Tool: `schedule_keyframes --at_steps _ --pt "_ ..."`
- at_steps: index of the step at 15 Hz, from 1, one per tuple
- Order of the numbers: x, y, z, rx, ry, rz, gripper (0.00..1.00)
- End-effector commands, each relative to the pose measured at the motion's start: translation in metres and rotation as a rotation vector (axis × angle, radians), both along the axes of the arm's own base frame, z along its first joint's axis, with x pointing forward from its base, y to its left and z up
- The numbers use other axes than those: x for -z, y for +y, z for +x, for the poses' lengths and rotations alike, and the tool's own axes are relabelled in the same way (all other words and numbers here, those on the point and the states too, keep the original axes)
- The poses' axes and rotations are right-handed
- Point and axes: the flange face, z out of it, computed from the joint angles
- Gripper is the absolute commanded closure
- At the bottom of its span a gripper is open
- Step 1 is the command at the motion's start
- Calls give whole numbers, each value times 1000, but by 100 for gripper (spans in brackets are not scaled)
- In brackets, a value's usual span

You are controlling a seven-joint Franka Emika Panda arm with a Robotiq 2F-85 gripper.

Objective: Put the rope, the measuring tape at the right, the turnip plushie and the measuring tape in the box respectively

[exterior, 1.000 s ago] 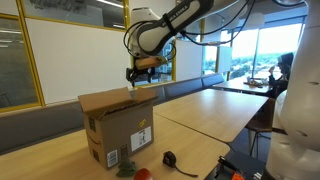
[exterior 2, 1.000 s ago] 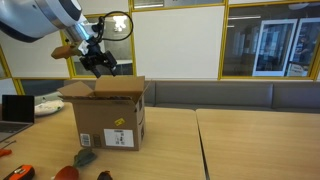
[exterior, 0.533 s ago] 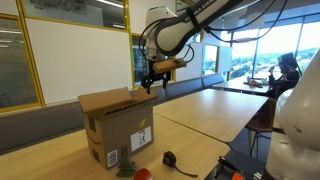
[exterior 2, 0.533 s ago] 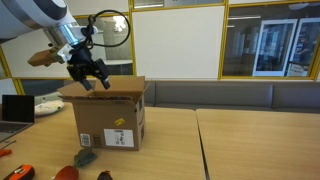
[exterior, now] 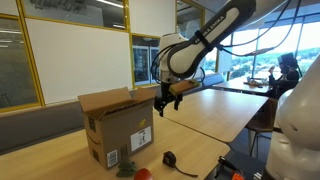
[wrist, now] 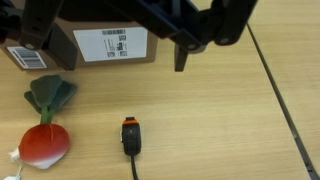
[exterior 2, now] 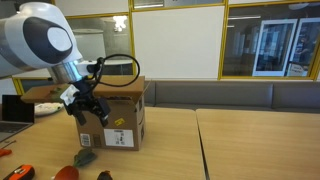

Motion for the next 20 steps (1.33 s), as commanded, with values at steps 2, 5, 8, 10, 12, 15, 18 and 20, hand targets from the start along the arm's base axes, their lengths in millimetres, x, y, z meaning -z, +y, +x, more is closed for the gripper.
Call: schedule_keyframes --at_steps 2,5,8,10,12,15,18,20 --pt "55 -4 3 -67 19 77 0" --pt "92 -6 8 -89 40 113 0" --pt "122 -14 12 -95 67 122 0" --pt "142 -21 14 -92 95 131 0" --pt "161 -29 15 -88 123 138 0" --pt "187 -35 16 -81 161 158 0" --pt "207 -38 17 -76 195 178 0" --pt "216 -39 22 -71 206 191 0"
